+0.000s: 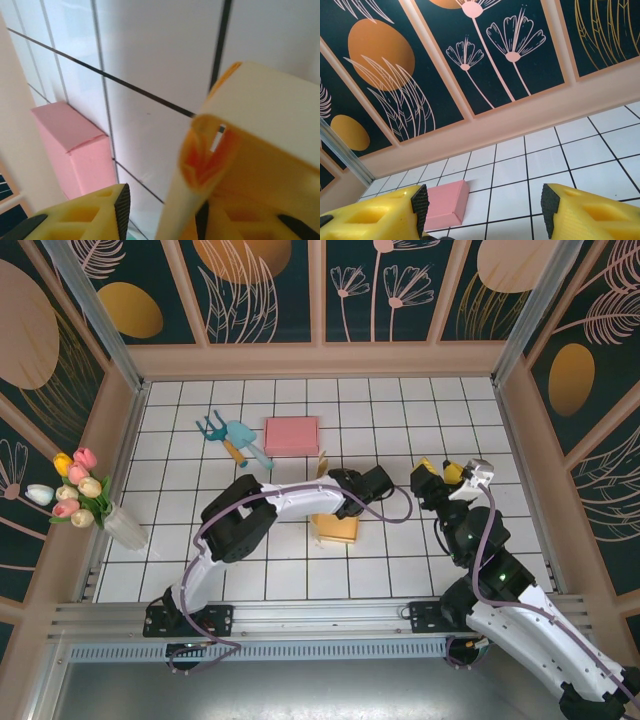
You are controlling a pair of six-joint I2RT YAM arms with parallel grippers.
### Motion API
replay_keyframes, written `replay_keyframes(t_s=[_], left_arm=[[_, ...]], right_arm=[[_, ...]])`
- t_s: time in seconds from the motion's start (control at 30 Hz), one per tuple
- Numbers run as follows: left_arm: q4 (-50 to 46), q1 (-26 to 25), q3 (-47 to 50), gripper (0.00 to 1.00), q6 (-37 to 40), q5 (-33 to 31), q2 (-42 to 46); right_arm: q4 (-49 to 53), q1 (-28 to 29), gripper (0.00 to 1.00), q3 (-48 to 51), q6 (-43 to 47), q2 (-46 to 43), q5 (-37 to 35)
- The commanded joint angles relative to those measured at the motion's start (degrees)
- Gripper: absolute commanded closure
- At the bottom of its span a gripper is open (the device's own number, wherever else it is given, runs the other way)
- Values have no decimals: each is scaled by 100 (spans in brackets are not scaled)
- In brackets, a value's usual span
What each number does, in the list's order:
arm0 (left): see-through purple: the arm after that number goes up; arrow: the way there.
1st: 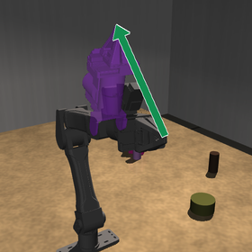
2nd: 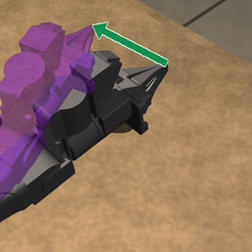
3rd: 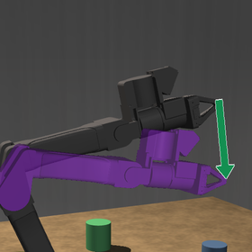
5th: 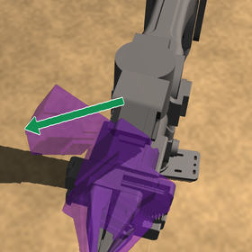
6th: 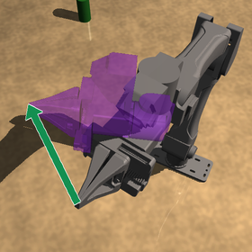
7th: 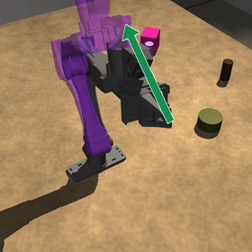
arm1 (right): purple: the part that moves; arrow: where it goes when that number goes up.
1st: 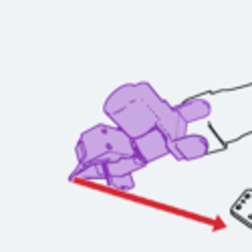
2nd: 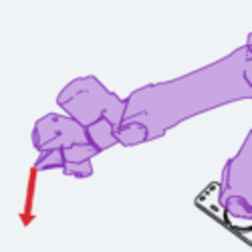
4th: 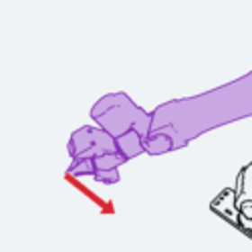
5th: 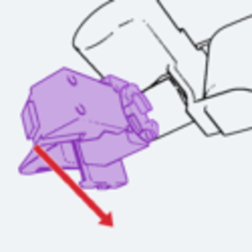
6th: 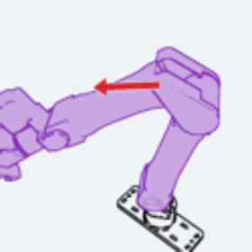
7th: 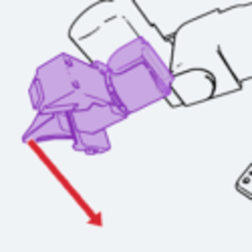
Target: Fold the paper box
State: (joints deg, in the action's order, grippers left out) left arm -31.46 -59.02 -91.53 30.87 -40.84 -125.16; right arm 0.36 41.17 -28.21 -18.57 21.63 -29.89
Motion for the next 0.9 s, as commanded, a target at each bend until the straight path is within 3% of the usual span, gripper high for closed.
replay_keyframes(t_s=[0.0,0.23,0.37,0.6,0.87], left_arm=[[199,6,-105,57,50,-87,434],[341,-3,-15,53,77,-56,423],[331,0,-68,45,93,16,369],[428,-3,-283,46,-42,196,525],[1563,-30,-75,46,-1159,651,1632]], right_arm=[[-2,-65,35,69,-77,-50,-61],[0,-133,35,105,-108,-49,-34],[-4,-155,35,105,-88,-36,-11],[25,-193,35,90,-33,-40,-32],[128,-214,35,16,89,-56,-161]])
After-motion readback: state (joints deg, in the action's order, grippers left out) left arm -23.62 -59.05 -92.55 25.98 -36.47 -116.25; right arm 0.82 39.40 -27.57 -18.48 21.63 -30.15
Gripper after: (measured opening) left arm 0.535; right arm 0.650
